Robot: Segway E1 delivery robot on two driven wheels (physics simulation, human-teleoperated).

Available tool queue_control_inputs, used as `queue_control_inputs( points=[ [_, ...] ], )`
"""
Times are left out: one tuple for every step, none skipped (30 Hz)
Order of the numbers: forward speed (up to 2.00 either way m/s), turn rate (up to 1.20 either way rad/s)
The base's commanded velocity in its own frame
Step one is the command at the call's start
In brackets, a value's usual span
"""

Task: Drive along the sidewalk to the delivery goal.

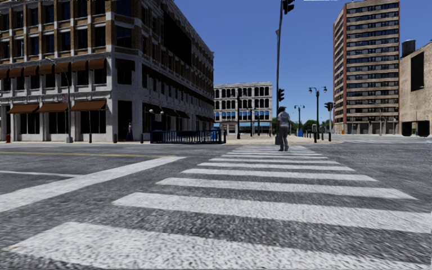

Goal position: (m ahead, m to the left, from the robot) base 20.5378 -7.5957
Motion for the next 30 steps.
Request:
queue_control_inputs(
  points=[
    [2.00, -0.61],
    [2.00, -0.37],
    [2.00, -0.15],
    [2.00, -0.07],
    [2.00, -0.03],
    [2.00, -0.03],
    [2.00, 0.00],
    [1.97, 0.00],
    [1.87, 0.00],
    [1.79, 0.00],
    [1.71, 0.00],
    [1.71, 0.00],
    [1.65, -0.08],
    [1.64, -0.27],
    [1.61, -0.35],
    [1.60, -0.37],
    [1.60, -0.37],
    [1.60, -0.34],
    [1.59, -0.19],
    [1.59, -0.04],
    [1.59, 0.00],
    [1.59, 0.00],
    [1.59, 0.00],
    [1.59, 0.00],
    [1.59, 0.00],
    [1.59, 0.00],
    [1.59, 0.00],
    [1.59, 0.00],
    [1.59, 0.00],
    [1.59, -0.01]
  ],
)
